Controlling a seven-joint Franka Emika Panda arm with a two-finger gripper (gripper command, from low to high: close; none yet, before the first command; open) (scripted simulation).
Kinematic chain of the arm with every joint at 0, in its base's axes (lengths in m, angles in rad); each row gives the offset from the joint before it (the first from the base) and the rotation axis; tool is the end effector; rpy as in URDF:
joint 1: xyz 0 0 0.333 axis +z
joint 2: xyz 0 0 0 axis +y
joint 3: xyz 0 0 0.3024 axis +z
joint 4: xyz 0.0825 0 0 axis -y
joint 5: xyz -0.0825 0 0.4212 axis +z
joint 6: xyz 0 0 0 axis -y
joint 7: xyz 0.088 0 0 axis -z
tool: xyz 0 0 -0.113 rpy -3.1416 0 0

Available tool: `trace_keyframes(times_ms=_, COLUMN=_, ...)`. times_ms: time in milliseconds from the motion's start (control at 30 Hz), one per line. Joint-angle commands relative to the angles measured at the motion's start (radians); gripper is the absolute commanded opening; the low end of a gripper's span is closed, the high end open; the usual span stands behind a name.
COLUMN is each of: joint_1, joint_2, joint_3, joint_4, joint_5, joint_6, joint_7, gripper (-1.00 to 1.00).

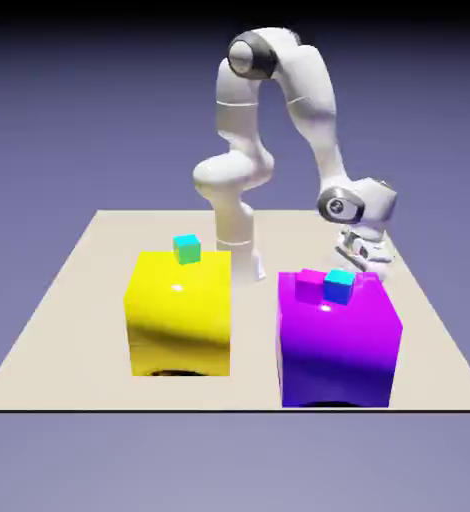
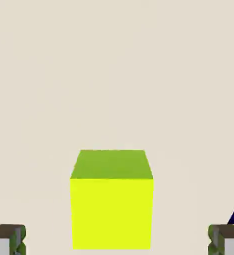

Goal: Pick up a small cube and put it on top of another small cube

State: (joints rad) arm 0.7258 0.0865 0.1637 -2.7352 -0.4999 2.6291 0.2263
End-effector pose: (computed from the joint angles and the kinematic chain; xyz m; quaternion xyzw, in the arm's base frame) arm 0.2303 0.3045 0.1253 0.8389 0.5284 -0.0278 0.1274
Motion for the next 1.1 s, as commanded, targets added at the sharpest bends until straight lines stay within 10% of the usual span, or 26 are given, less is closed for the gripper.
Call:
trace_keyframes(times_ms=0, joint_1=0.014, joint_2=0.036, joint_3=-0.024, joint_4=0.007, joint_5=-0.041, joint_6=0.026, joint_7=0.031, gripper=0.0)
trace_keyframes(times_ms=167, joint_1=0.065, joint_2=0.202, joint_3=-0.134, joint_4=0.039, joint_5=-0.227, joint_6=0.147, joint_7=0.173, gripper=0.0)
trace_keyframes(times_ms=200, joint_1=0.065, joint_2=0.202, joint_3=-0.134, joint_4=0.039, joint_5=-0.227, joint_6=0.147, joint_7=0.173, gripper=-1.0)
trace_keyframes(times_ms=500, joint_1=-0.008, joint_2=-0.036, joint_3=0.024, joint_4=-0.007, joint_5=0.041, joint_6=-0.026, joint_7=-0.031, gripper=-1.0)
trace_keyframes(times_ms=1067, joint_1=0.018, joint_2=-0.216, joint_3=-0.168, joint_4=0.435, joint_5=0.278, joint_6=-0.567, joint_7=-0.747, gripper=-1.0)
